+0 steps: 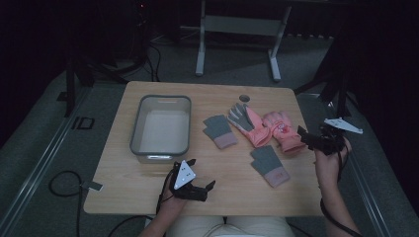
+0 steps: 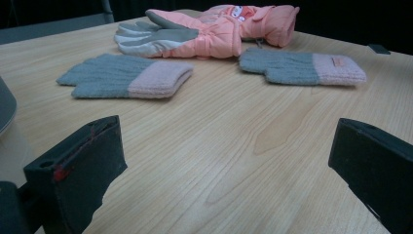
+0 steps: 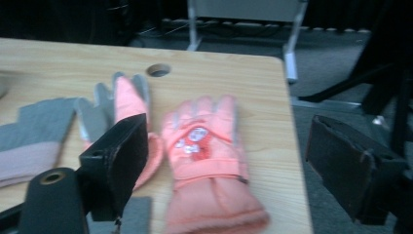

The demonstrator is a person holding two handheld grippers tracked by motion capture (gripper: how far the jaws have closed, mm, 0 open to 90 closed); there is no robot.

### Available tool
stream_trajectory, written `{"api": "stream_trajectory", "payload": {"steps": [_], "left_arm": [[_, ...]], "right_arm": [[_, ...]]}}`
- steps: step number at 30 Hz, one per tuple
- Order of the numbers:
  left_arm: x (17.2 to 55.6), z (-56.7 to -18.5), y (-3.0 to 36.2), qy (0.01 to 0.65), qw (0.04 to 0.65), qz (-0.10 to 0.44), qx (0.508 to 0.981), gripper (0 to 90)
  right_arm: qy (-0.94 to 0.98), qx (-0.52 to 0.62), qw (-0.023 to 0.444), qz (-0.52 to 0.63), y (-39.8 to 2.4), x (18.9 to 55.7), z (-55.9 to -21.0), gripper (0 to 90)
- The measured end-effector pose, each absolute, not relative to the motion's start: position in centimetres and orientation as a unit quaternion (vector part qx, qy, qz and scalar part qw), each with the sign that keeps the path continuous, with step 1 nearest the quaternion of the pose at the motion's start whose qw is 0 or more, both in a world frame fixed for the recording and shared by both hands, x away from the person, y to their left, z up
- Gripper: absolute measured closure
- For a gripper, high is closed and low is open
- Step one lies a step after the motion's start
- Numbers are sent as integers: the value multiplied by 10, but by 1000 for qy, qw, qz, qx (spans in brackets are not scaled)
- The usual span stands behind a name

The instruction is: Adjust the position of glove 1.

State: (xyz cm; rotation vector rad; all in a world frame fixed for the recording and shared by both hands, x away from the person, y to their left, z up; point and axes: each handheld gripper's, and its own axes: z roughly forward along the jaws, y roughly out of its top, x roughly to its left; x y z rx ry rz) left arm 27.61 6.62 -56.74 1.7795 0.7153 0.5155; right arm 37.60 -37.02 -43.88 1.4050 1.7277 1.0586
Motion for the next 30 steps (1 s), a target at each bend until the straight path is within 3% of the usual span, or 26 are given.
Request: {"api": "stream_trajectory", "payload": {"steps": [24, 30], "left_arm": [[276, -567, 66, 299, 549, 215, 750, 0], [275, -567, 66, 299, 550, 214, 750, 0]], "right_arm": [[731, 457, 250, 441, -298, 410, -446, 112], [752, 421, 217, 459, -275, 422, -456, 217]]}}
